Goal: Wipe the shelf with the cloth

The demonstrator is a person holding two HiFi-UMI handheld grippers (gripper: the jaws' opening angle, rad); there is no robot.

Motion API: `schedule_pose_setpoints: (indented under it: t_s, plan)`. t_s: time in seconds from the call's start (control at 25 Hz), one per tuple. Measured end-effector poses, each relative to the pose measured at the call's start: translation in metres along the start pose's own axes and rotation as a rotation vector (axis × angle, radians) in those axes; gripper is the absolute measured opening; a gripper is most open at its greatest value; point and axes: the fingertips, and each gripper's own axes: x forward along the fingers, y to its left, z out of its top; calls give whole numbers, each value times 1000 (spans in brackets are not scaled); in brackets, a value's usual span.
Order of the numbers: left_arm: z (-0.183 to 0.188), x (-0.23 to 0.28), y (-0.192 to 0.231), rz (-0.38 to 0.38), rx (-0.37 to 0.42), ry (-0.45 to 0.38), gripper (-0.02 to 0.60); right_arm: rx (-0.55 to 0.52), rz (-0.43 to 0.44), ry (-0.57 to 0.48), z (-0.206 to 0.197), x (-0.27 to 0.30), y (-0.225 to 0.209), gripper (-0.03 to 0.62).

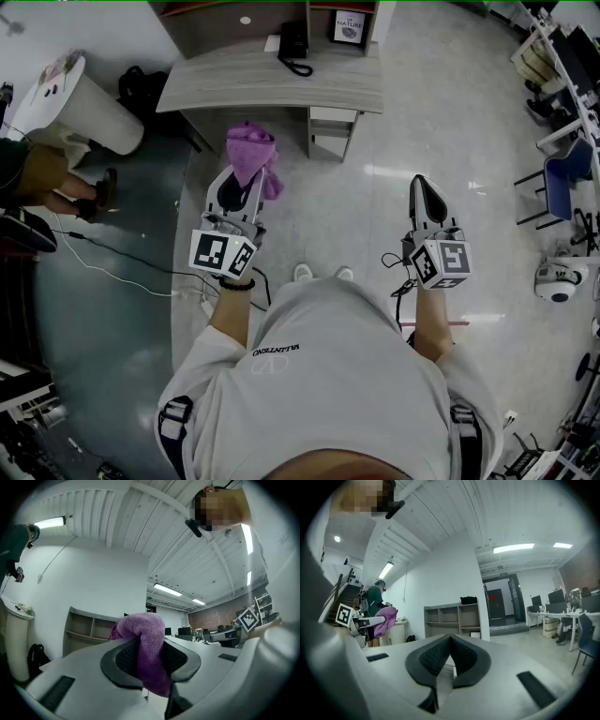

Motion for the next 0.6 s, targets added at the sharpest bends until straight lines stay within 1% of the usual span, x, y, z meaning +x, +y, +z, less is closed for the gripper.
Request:
schedule_pose_setpoints:
  t_s: [0.16,0.36,0.6]
  plan:
    - [-1,-3,3,-1,0,2,100,7,-13,1,-3,0,1,-3]
    - [0,-9,16,-4,-1,5,100,29,-28,-24,0,4,6,-2]
    - [-11,-20,32,-37,-7,33,100,35,-59,-18,-5,12,21,-2]
